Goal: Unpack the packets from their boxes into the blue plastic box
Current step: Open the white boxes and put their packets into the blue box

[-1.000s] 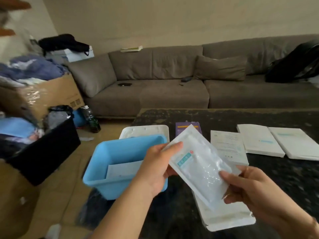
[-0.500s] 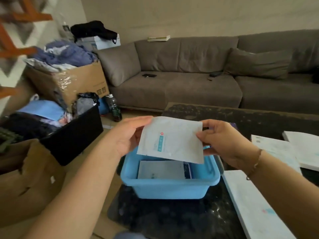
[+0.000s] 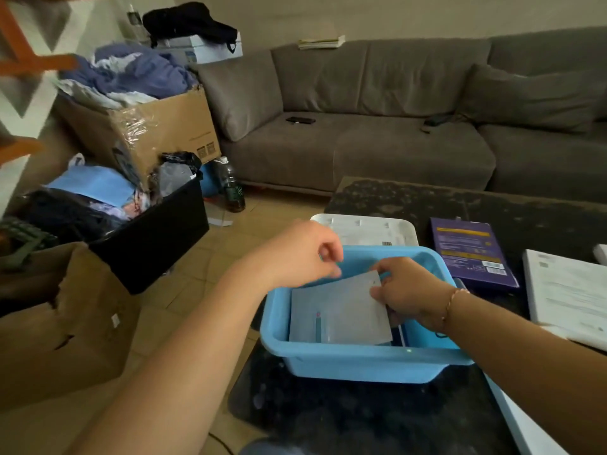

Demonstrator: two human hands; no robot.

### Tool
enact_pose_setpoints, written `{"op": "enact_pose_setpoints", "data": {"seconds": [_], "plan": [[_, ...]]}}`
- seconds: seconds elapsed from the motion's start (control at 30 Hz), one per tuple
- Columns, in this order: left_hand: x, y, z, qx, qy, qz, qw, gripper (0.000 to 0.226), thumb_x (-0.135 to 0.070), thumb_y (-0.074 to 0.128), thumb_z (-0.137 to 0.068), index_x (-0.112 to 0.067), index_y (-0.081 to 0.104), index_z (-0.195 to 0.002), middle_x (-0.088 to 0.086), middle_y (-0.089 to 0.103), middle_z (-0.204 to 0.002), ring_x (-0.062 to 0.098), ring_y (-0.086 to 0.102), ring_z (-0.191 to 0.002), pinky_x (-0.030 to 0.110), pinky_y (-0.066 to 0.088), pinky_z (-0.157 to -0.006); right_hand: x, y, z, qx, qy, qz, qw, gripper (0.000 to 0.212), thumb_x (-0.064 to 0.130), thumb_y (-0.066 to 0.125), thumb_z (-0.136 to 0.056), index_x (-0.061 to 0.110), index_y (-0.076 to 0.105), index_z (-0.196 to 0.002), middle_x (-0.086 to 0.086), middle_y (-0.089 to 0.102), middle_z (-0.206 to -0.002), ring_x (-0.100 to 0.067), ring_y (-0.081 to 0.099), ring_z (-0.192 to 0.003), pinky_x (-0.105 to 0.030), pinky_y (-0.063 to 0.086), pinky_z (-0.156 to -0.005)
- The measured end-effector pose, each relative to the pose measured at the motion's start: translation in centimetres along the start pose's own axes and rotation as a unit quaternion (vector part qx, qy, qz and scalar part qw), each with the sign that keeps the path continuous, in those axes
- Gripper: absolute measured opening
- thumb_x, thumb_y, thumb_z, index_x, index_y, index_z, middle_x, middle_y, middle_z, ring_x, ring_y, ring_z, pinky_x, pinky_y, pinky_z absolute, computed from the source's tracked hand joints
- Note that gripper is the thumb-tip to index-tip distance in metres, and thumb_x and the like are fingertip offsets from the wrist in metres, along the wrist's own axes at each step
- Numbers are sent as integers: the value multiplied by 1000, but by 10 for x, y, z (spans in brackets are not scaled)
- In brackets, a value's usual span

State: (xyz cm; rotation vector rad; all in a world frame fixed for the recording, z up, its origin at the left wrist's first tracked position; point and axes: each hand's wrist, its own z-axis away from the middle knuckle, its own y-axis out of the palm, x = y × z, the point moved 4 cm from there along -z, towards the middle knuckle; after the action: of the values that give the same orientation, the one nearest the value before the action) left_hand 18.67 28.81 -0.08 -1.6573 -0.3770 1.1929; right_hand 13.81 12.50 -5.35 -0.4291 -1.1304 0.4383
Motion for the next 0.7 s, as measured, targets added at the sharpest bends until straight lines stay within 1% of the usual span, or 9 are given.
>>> {"op": "enact_pose_setpoints", "data": {"seconds": [0.07, 0.1, 0.17, 0.2, 0.3, 0.4, 0.5, 0.6, 0.7], "plan": [[-4, 20, -6, 128, 6, -93, 987, 33, -29, 80, -78, -25, 66, -108, -9, 68, -98, 10, 65, -87, 31, 56, -78, -2, 3, -2, 12, 15, 35, 999, 19, 5, 55, -95, 15, 55, -111, -12, 63, -101, -34, 68, -91, -46, 61, -70], [-4, 30, -8, 177, 10, -136, 975, 42, -32, 80, -78, -24, 63, -115, -7, 66, -104, 14, 64, -94, 35, 56, -84, -2, 4, -2, 16, 20, 50, 998, 20, 4, 55, -95, 15, 54, -112, -12, 63, -101, -35, 68, -92, -46, 61, -70], [-5, 46, -9, 238, 0, -186, 953, 55, -34, 81, -78, -22, 57, -126, -4, 61, -115, 19, 61, -103, 39, 53, -91, -2, 5, -1, 24, 22, 90, 995, 23, 5, 58, -93, 14, 54, -114, -12, 63, -102, -33, 68, -93, -44, 62, -71], [-5, 51, -10, 251, -8, -199, 947, 59, -34, 81, -77, -22, 54, -128, -3, 59, -118, 20, 59, -105, 39, 52, -92, -1, 5, -1, 24, 14, 128, 991, 28, 8, 61, -91, 12, 54, -118, -12, 62, -106, -32, 66, -96, -43, 61, -77], [-5, 57, -9, 256, -22, -216, 942, 63, -35, 83, -75, -21, 52, -128, -1, 56, -116, 22, 56, -102, 38, 52, -89, 0, 0, 2, 21, -8, 257, 966, 40, 16, 62, -91, 13, 49, -129, -11, 59, -121, -26, 62, -106, -36, 53, -93], [-6, 56, -5, 261, -26, -229, 937, 66, -35, 83, -75, -18, 50, -130, -1, 53, -113, 22, 55, -101, 36, 51, -87, -4, 0, 6, 28, -21, 359, 933, 41, 19, 59, -93, 10, 44, -131, -11, 58, -125, -24, 59, -109, -32, 50, -93], [-8, 57, -1, 258, -23, -233, 937, 73, -35, 83, -75, -19, 44, -134, -2, 53, -110, 22, 55, -101, 36, 51, -84, -7, 5, 8, 38, -25, 383, 923, 44, 18, 58, -94, 5, 38, -131, -11, 61, -120, -22, 61, -104, -30, 51, -88], [-7, 61, 0, 266, -32, -232, 935, 63, -35, 80, -77, -23, 47, -130, 0, 59, -110, 22, 59, -98, 37, 52, -81, -6, 10, 8, 38, -32, 374, 926, 60, 14, 59, -93, 1, 24, -139, -12, 63, -110, -21, 64, -95, -30, 53, -83], [-7, 66, 2, 270, -33, -258, 927, 55, -34, 75, -80, -25, 47, -127, 1, 59, -105, 21, 58, -87, 36, 48, -68, -6, 15, 9, 55, -53, 395, 916, 58, 11, 58, -91, 1, 26, -138, -16, 62, -112, -26, 63, -100, -34, 51, -80]]}}
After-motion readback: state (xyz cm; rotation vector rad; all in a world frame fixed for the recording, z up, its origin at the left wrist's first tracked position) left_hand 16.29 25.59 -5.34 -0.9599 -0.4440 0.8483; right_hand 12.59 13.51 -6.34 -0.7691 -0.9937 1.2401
